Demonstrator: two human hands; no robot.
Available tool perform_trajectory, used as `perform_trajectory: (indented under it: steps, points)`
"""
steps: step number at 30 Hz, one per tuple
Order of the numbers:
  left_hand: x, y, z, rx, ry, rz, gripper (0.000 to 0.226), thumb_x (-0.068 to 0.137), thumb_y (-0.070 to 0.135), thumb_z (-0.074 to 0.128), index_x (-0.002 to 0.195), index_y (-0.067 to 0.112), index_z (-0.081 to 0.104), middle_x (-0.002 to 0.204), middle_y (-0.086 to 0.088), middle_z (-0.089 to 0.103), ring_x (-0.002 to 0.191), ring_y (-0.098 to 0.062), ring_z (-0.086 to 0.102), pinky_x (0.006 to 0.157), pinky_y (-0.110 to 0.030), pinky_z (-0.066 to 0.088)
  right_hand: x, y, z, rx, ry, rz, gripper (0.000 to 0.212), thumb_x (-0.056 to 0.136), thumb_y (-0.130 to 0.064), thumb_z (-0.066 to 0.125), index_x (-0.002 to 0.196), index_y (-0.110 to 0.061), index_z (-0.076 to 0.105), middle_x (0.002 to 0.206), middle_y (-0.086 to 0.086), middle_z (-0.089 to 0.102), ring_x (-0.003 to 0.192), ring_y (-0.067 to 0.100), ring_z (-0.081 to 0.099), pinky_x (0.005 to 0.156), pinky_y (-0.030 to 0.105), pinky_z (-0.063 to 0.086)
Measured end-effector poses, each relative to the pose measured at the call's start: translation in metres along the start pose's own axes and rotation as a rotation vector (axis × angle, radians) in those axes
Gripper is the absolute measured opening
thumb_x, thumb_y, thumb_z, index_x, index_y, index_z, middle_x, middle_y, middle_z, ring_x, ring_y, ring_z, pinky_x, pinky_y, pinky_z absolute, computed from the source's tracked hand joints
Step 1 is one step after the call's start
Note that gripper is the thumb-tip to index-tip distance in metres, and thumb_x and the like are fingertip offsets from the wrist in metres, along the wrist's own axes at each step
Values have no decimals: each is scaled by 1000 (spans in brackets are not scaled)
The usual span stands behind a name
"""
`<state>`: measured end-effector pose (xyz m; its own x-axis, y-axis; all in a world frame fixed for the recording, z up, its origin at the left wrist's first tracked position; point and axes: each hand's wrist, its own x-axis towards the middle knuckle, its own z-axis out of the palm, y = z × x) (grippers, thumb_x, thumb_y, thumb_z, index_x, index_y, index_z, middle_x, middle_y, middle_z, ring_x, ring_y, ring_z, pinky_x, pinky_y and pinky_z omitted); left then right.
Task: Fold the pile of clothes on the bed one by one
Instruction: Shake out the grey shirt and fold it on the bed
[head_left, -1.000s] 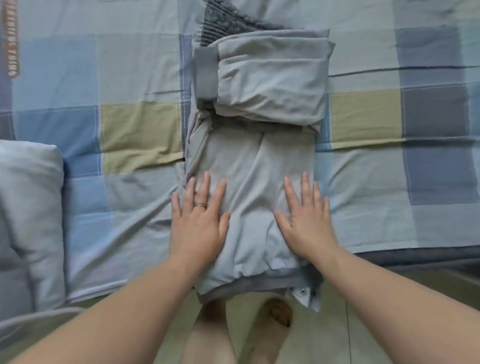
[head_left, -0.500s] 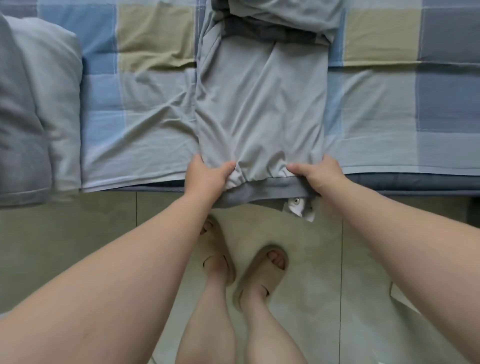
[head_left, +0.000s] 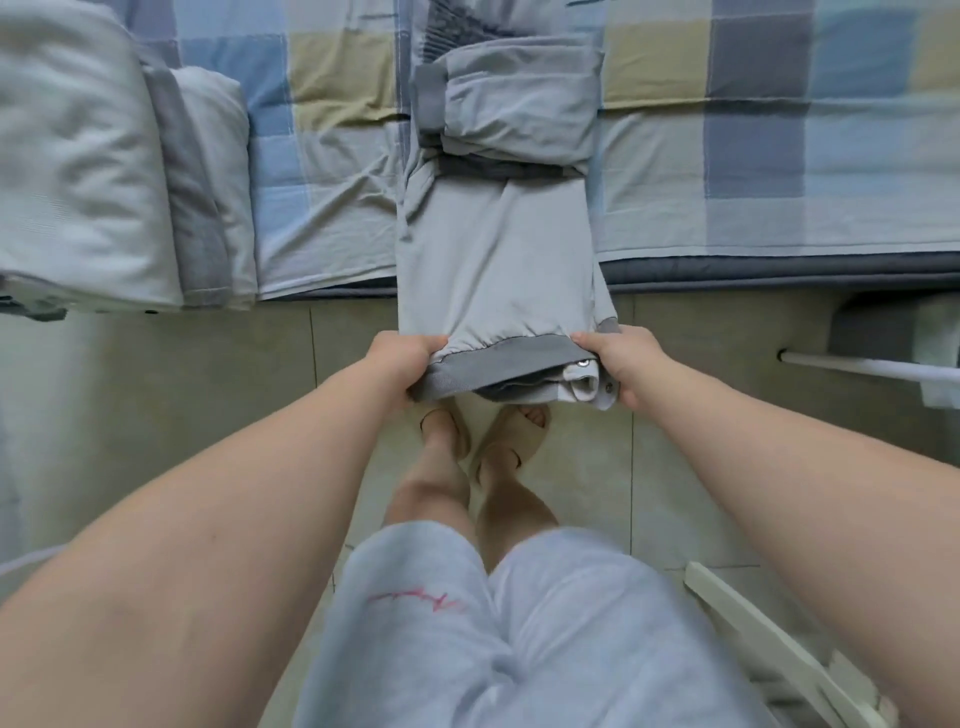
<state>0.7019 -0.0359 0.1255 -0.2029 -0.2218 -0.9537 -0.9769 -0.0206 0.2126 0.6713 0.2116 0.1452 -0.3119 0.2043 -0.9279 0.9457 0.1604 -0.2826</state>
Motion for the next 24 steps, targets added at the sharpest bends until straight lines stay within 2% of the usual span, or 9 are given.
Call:
perform_trajectory:
  steps: [2, 3, 6, 8, 11, 15, 18, 21, 24]
  points:
    - [-36, -2, -6, -55, -46, -66, 32, 91, 20, 71, 119, 6, 67, 107, -8, 73, 84, -23, 70, 71, -35, 58, -36, -1, -13, -23, 1, 35, 23, 87, -13, 77, 105, -3, 68, 104, 16, 72, 83, 28, 67, 67, 34, 53]
    - [-51, 1, -8, -74, -72, -89, 30, 93, 20, 69, 119, 7, 66, 103, -7, 72, 78, -22, 69, 63, -32, 56, -50, -6, -19, -22, -1, 48, 22, 86, -14, 77, 103, -5, 67, 100, 16, 71, 81, 28, 66, 59, 32, 51]
    - [-78, 22, -12, -159, -126, -134, 19, 98, 23, 61, 114, 13, 60, 90, -3, 64, 66, -17, 60, 42, -21, 47, -72, -34, -31, 23, 1, 76, 17, 90, -13, 74, 101, -8, 62, 93, 14, 66, 65, 23, 61, 37, 20, 41]
    - [-84, 48, -12, -272, -144, -148, 16, 98, 23, 58, 114, 18, 58, 87, -1, 62, 66, -14, 59, 40, -19, 46, -74, -62, -35, 84, 0, 69, 9, 94, -8, 69, 91, -8, 61, 84, 11, 68, 53, 18, 63, 32, 18, 39]
    - [-81, 95, -12, -385, -173, -131, 11, 98, 20, 54, 107, 19, 60, 79, 1, 62, 63, -12, 58, 44, -18, 48, -72, -112, -34, 213, -38, 46, 17, 100, -5, 57, 84, -8, 57, 55, 6, 67, 40, 15, 64, 31, 22, 44]
    - [-63, 185, -22, -536, -218, -110, 12, 95, 16, 51, 93, 17, 63, 68, 0, 63, 61, -13, 57, 56, -23, 50, -49, -197, -23, 355, -22, 28, 14, 100, -5, 56, 87, -6, 61, 60, 9, 70, 48, 18, 69, 39, 31, 54]
    - [-42, 254, -29, -628, -242, -109, 19, 97, 18, 48, 84, 17, 62, 67, 1, 61, 59, -13, 55, 59, -26, 48, -28, -257, -12, 364, 32, 28, 14, 97, -6, 60, 85, -10, 66, 61, 4, 71, 45, 13, 67, 41, 24, 54]
    - [-9, 314, -32, -656, -238, -108, 23, 98, 17, 46, 81, 14, 62, 62, -2, 63, 50, -15, 58, 53, -23, 50, -2, -313, 4, 404, 10, -8, 28, 100, 4, 49, 74, -4, 59, 46, 5, 63, 36, 13, 61, 35, 23, 48]
    - [35, 363, -29, -638, -240, -99, 21, 97, 15, 47, 85, 14, 65, 61, -3, 66, 41, -17, 61, 47, -22, 53, 42, -356, 20, 476, -21, -47, 31, 99, 10, 43, 74, -2, 58, 45, 8, 63, 36, 16, 62, 38, 26, 52]
